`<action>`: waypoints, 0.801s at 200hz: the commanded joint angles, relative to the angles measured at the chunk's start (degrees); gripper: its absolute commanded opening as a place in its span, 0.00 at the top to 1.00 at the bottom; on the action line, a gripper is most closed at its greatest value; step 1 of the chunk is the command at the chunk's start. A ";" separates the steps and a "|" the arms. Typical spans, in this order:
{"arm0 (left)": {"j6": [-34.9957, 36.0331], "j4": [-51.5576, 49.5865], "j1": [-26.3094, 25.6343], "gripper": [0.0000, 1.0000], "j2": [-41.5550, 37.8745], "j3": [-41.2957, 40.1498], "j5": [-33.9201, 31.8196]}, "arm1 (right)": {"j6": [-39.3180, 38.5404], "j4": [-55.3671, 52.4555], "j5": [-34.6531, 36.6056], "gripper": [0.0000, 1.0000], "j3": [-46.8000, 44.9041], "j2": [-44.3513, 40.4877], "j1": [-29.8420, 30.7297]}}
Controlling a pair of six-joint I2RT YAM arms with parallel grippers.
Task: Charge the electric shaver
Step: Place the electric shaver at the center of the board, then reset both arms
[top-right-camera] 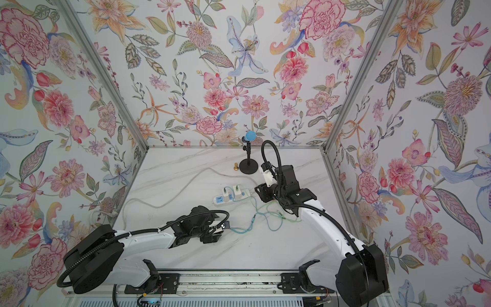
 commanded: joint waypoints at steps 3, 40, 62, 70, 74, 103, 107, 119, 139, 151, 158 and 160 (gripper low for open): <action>1.23 -2.99 -0.86 0.05 -0.86 -2.65 -0.94 | 1.03 0.86 -0.78 0.54 -1.07 -1.84 -0.37; 0.01 -1.98 -0.49 0.01 -7.32 -2.71 -2.94 | 1.29 0.81 2.38 0.54 -1.10 -3.18 -1.68; -5.60 6.02 2.33 0.01 -15.78 -4.31 -6.27 | 2.00 2.10 9.61 0.51 -1.95 -4.93 -4.28; -8.73 10.80 4.03 0.01 -18.96 -5.50 -8.24 | 1.92 3.83 15.37 0.44 -3.27 -5.72 -5.06; -10.31 13.54 5.06 0.01 -20.39 -6.25 -9.42 | 1.84 4.69 18.13 0.39 -3.88 -5.97 -5.43; -22.03 35.39 11.52 0.01 -24.48 -11.28 -33.94 | 4.71 15.49 34.79 0.06 -12.54 -7.35 -10.90; -22.42 37.06 12.35 0.01 -24.10 -11.33 -37.18 | 5.24 17.91 36.39 0.05 -14.35 -7.78 -11.69; -22.44 42.04 14.93 0.01 -22.23 -11.66 -43.08 | 4.85 25.57 40.02 0.00 -19.42 -8.26 -13.04; -22.19 52.25 19.41 0.01 -16.16 -12.32 -51.40 | 2.38 36.54 46.53 0.00 -25.25 -5.95 -13.97; -25.47 57.42 23.47 0.01 -11.68 -13.10 -53.15 | 1.13 43.58 47.91 0.00 -28.36 -3.87 -14.66; -26.88 59.32 25.76 0.01 -9.05 -13.41 -52.73 | 0.77 47.91 47.50 0.00 -30.12 -2.56 -15.09; -27.19 59.99 26.19 0.01 -8.41 -13.50 -52.76 | 0.77 48.99 47.20 0.00 -30.69 -2.16 -15.31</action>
